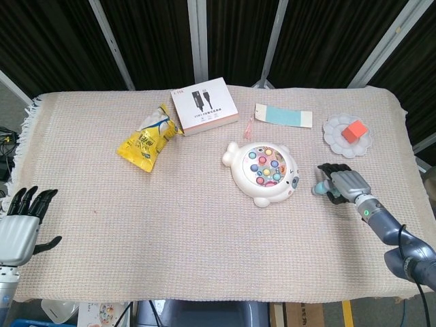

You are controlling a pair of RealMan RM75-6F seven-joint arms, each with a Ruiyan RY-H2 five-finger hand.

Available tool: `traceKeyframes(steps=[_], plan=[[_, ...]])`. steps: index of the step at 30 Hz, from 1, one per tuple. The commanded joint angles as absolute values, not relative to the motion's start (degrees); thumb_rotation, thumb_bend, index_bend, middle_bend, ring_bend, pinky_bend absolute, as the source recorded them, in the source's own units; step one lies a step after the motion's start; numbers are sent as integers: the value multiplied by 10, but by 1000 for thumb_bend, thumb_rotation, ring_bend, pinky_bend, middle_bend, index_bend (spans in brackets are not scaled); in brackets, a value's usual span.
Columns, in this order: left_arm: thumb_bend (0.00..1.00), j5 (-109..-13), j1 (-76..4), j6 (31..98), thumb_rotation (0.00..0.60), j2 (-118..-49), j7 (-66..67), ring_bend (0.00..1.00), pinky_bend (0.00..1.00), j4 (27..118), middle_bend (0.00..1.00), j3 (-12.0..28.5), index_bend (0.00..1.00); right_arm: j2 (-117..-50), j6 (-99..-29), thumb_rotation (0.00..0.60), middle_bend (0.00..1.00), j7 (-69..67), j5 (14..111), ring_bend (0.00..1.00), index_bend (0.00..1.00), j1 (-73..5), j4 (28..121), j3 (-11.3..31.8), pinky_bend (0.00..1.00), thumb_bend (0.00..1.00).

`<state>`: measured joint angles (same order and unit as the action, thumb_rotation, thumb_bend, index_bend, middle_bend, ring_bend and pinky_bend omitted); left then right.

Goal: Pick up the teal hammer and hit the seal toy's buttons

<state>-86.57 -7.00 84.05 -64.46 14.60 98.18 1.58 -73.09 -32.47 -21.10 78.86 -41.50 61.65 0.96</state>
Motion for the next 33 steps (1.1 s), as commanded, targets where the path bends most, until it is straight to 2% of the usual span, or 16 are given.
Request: traceKeyframes(steps=[1, 8, 16, 19, 21, 27, 30, 33], plan=[[86, -866, -70, 841, 600, -644, 146, 9, 14, 982, 120, 16, 115, -727, -324, 600, 10, -206, 786, 0, 0, -415, 623, 11, 0, 533], [86, -866, -69, 843, 600, -644, 144, 9, 14, 982, 120, 17, 113, -697, -355, 600, 0, -189, 785, 0, 0, -400, 659, 15, 0, 533], [86, -870, -71, 848, 600, -652, 137, 9, 14, 975, 123, 22, 109, -632, -437, 600, 0, -169, 773, 0, 0, -357, 753, 25, 0, 534], [86, -874, -69, 857, 600, -656, 133, 9, 14, 969, 125, 23, 110, -615, -523, 600, 4, -162, 762, 0, 0, -315, 797, 39, 0, 533], [86, -877, -67, 861, 600, -659, 128, 9, 14, 965, 126, 23, 109, -617, -609, 600, 8, -135, 758, 0, 0, -275, 822, 47, 0, 533], [86, -885, -62, 869, 600, -662, 115, 9, 14, 955, 126, 17, 110, -651, -796, 600, 6, -34, 772, 0, 0, -176, 857, 35, 0, 533], [86, -892, -59, 875, 600, -663, 110, 9, 7, 952, 125, 15, 110, -670, -851, 600, 6, -23, 785, 0, 0, -140, 861, 27, 0, 533], [86, -899, -57, 882, 600, -664, 105, 8, 0, 949, 118, 14, 108, -677, -872, 600, 6, -19, 794, 0, 0, -119, 859, 18, 0, 533]])
